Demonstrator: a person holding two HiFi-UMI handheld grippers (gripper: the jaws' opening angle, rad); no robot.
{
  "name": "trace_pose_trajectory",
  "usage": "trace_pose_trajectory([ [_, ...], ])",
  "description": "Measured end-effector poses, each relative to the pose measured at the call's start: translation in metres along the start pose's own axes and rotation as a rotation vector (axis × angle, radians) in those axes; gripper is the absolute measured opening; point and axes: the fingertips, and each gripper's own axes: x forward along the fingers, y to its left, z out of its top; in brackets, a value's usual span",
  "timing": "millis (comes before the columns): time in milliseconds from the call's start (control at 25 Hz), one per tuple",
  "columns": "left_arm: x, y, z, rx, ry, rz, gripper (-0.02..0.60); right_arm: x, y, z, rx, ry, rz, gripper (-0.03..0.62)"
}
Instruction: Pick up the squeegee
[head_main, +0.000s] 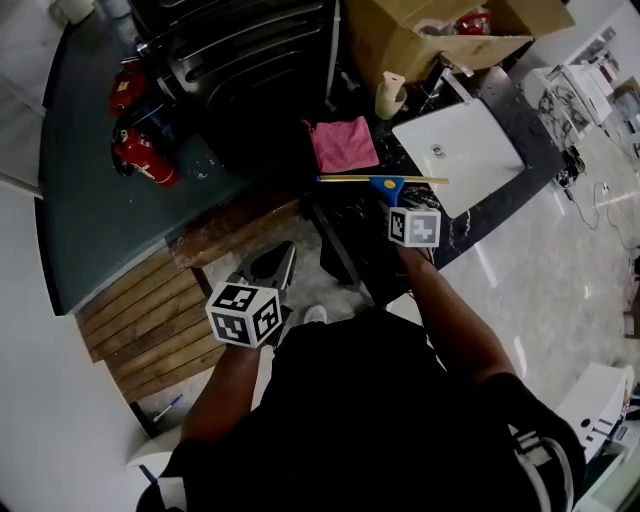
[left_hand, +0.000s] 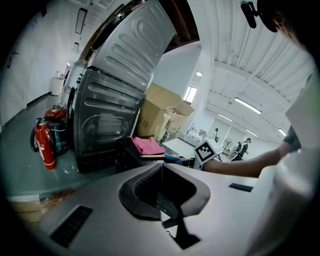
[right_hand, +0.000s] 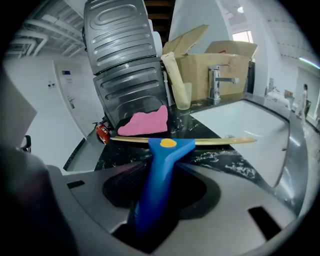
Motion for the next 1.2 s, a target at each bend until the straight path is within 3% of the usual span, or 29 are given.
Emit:
trace_pose_trajectory([
  [280,-0.002,0.003,-0.001,-0.005,-0.004,0.011,0.017,-0.004,0.007,0.005,-0.073,-0.006,-0.080,0.179],
  [640,-0.010,0.000,-0.004,0.002,-0.006,0.006,0.017,0.002,-0.001,0.001,-0.102,-0.024,-0.110,0.153],
  [1040,-0.027,0.002,-0.008,0.020,-0.006,-0.005,0.017,-0.009,-0.011,-0.002,-0.124,-0.103,-0.082,0.140],
  [1200,-0.027,-0.001,-0.011,0.035,0.008,-0.030,0.017,-0.041,-0.001,0.012,-0.122,-0.156,-0.081,0.140],
])
